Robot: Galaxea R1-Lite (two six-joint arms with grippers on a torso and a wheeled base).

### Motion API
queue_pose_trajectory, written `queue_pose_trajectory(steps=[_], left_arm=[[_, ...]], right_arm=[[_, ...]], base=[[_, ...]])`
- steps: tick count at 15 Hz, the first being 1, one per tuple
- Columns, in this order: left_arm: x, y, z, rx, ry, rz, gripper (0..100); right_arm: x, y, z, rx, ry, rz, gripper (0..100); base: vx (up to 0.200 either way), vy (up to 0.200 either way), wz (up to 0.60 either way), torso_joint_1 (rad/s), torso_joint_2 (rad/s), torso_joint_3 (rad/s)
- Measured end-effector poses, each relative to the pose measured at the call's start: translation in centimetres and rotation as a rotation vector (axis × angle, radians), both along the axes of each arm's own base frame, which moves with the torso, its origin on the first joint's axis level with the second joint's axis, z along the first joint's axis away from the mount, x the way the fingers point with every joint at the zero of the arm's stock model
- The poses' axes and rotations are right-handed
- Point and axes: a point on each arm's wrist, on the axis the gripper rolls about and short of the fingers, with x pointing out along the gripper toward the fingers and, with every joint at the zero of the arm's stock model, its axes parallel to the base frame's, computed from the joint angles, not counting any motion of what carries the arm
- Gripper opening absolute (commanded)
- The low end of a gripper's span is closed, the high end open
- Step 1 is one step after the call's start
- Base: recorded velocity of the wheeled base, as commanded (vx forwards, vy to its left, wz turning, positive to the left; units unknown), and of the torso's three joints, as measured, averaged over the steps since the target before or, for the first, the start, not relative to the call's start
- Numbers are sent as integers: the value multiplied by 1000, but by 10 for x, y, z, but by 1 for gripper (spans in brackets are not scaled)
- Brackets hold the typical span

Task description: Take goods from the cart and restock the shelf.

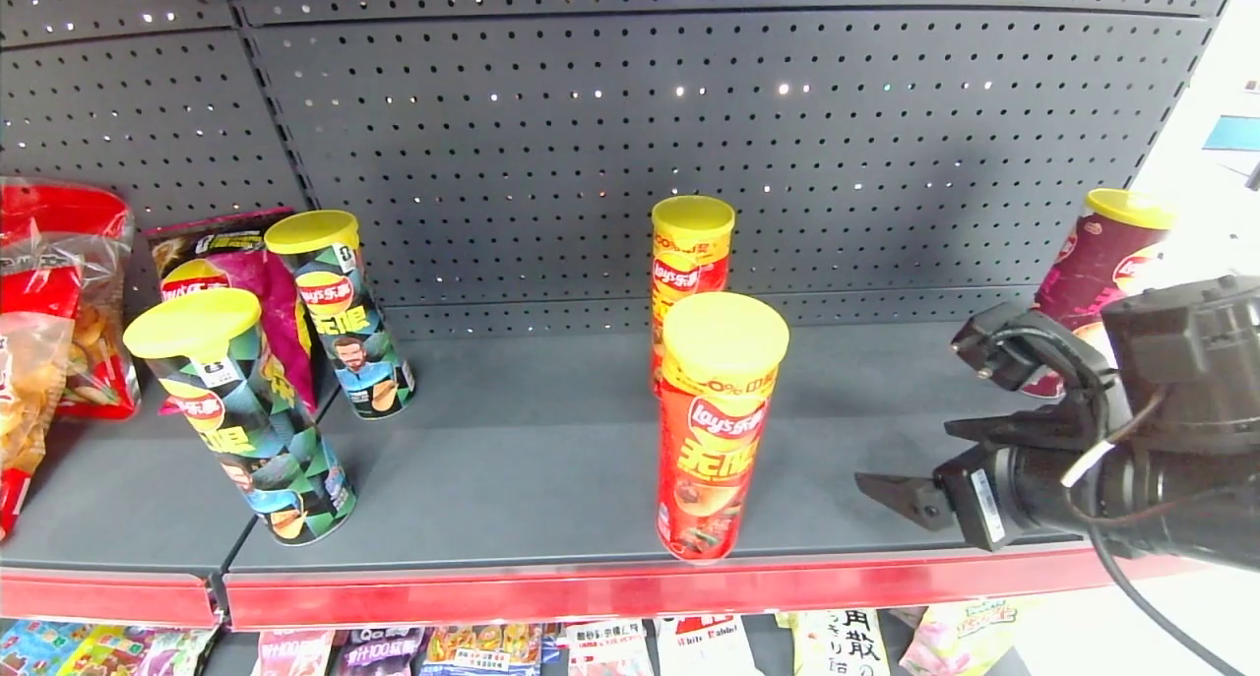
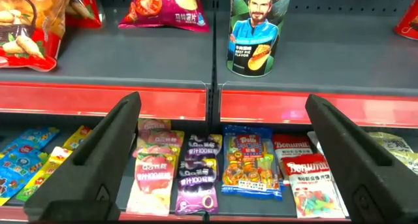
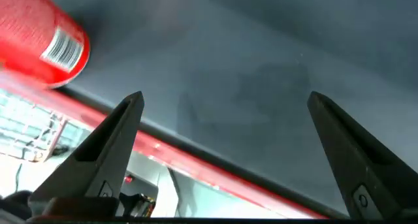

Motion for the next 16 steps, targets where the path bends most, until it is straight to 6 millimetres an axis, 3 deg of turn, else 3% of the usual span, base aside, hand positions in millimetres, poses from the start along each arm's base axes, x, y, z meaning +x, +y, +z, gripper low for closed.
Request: queue_pose_trajectory(steps=[6, 16], left_arm=[[0, 0, 0, 1, 0, 0, 100], [0, 0, 0, 1, 0, 0, 100]], right_arm=[[16, 42, -11, -51, 28, 60, 100], [28, 61, -23, -82, 61, 93, 100]], base=[[0, 0, 0, 0, 0, 0], [0, 0, 0, 0, 0, 0]])
